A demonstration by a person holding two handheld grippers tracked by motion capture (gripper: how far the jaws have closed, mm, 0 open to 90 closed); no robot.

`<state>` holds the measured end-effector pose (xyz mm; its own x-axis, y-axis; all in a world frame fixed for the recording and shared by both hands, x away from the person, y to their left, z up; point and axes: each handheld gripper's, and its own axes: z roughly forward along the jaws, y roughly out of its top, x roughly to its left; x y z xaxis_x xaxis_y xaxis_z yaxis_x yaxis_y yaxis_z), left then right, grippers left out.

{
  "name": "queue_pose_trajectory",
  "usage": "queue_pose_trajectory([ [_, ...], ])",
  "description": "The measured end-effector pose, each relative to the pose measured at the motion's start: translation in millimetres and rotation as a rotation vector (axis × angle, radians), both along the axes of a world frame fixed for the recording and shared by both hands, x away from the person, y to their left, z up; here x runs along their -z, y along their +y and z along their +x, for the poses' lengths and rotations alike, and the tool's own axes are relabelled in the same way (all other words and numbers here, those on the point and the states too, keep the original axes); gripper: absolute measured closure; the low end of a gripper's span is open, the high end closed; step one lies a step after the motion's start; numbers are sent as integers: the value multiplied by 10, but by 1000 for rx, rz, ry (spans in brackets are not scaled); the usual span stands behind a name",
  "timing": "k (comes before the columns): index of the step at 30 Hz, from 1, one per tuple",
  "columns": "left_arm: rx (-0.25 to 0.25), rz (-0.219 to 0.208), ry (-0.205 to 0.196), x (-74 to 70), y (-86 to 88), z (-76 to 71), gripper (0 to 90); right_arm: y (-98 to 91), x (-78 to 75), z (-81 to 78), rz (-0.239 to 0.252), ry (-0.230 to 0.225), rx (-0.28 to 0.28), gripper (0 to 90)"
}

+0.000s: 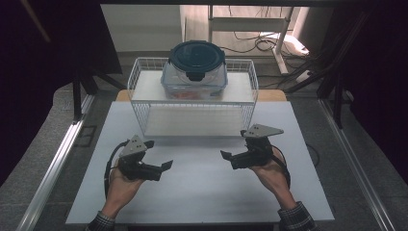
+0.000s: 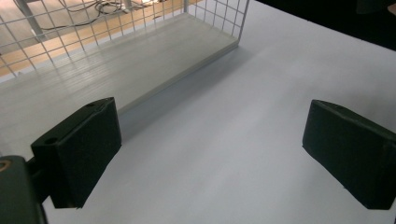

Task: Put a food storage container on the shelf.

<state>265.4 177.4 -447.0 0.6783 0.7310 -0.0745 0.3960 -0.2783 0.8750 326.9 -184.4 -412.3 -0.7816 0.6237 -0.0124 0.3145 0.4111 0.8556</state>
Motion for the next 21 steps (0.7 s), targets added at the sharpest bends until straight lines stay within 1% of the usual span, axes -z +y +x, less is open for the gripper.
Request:
queue_pose_trajectory([
  [4, -9, -8, -2, 50, 54, -87, 40, -45, 56, -66, -2, 5, 3, 0],
  [7, -19, -1, -3, 100, 101, -148, 39, -79, 100, -121, -2, 12, 5, 0],
  [10, -28, -2, 6, 159, 147, -195, 38, -113, 145, -177, -3, 14, 11, 0],
  [14, -34, 1, 13, 233, 189, -255, 38, -146, 217, -245, -18, 15, 18, 0],
  [17, -40, 11, 16, 285, 204, -300, 37, -175, 272, -292, -27, 21, 28, 0],
  [19, -44, 25, 21, 326, 210, -328, 36, -202, 308, -319, -28, 14, 33, 0],
  [21, -48, 48, 23, 371, 217, -356, 35, -231, 343, -346, -35, 13, 39, 0],
])
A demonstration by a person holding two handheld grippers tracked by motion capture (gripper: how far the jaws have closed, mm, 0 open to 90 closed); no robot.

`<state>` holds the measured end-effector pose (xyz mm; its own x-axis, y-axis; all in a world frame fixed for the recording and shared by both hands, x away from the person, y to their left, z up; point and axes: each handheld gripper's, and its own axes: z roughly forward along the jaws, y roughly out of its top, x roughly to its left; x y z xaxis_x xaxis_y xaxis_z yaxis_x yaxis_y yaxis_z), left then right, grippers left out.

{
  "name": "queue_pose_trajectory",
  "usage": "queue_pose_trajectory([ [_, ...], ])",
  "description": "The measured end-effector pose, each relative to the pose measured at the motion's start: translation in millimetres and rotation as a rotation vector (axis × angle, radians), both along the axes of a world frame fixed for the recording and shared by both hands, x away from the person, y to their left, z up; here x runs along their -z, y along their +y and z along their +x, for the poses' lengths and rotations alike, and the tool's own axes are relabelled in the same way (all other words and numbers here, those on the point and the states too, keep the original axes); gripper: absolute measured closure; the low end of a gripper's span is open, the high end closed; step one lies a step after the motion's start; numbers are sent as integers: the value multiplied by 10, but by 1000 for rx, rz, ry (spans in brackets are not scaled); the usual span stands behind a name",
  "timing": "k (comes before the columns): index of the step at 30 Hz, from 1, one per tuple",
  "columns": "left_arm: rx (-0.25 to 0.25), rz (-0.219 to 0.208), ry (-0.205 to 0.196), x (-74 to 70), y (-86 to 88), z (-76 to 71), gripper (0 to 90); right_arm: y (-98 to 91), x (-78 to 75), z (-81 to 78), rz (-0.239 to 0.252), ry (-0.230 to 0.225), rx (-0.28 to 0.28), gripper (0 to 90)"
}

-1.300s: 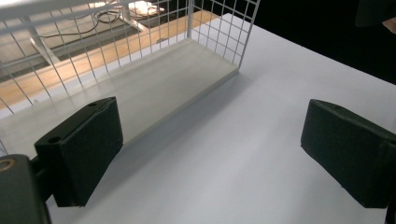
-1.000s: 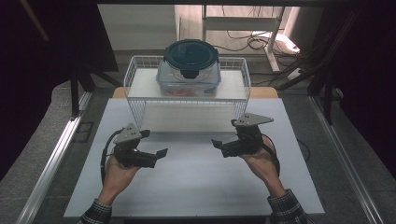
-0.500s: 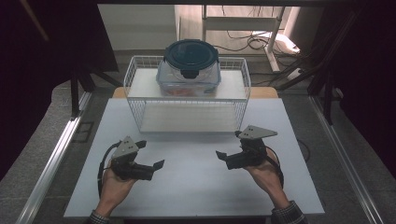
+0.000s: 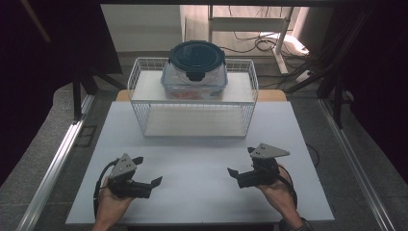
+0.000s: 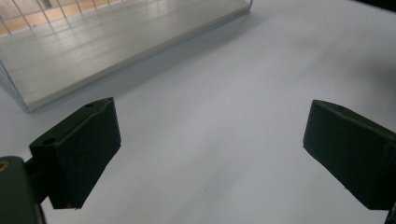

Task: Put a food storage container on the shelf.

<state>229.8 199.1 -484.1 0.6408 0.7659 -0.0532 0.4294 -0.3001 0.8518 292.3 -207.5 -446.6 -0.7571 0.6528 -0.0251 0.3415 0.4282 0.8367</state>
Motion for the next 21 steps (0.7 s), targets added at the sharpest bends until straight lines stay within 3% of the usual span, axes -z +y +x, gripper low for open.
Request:
queue_pose_trajectory([
  [8, -11, 17, 39, 173, 49, -92, 33, -143, 181, -94, -25, 0, 31, 0],
  [12, -9, 79, 57, 294, 30, -136, 32, -176, 288, -130, -30, 19, 41, 0],
  [16, -5, 135, 73, 392, 22, -155, 30, -190, 415, -153, -67, 39, 49, 0],
  [21, -9, 119, 75, 402, 37, -138, 29, -177, 484, -146, -108, 55, 51, 0],
])
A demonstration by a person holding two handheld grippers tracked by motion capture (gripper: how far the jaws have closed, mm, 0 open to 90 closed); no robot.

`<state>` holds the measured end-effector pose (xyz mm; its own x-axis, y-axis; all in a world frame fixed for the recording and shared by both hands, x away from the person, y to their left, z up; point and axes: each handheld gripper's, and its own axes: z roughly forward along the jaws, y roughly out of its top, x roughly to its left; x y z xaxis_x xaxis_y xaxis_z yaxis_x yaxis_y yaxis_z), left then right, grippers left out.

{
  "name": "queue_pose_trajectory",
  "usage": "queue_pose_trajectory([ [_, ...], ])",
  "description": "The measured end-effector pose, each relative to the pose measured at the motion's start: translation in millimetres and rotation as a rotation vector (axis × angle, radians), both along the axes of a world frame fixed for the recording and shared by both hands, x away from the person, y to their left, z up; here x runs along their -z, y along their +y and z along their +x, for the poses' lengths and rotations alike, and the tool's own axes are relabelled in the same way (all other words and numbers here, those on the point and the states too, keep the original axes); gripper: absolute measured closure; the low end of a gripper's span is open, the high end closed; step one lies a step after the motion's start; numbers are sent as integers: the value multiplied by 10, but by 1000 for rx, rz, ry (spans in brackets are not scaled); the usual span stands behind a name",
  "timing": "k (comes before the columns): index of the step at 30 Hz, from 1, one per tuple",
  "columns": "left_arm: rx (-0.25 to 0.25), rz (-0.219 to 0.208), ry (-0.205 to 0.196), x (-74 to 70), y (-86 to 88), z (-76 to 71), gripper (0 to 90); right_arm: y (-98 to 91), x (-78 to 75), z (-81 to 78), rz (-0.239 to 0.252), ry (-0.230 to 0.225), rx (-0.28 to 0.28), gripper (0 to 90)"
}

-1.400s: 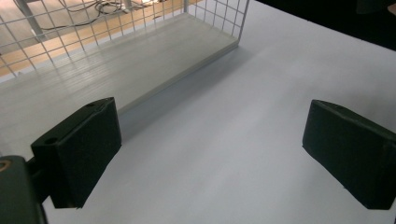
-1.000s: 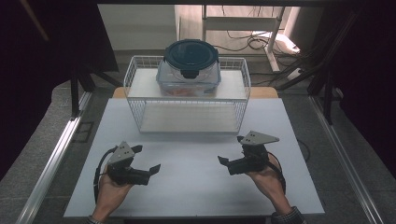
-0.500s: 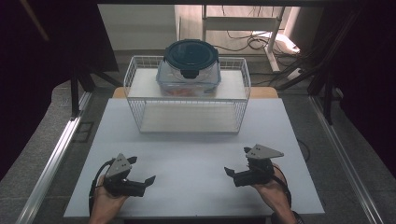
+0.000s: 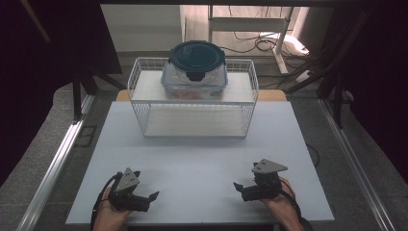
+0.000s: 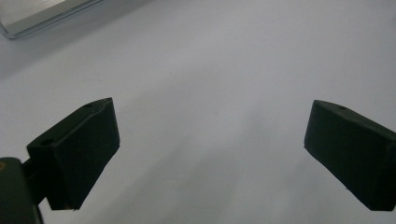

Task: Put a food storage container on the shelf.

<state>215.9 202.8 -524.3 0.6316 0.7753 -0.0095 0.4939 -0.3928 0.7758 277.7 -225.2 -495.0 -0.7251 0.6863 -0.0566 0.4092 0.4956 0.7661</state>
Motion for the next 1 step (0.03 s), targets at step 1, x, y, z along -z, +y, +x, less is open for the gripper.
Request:
queue_pose_trajectory([
  [1, -2, -4, -3, -4, 4, 0, 29, 6, 2, 0, -4, -7, -3, 0],
])
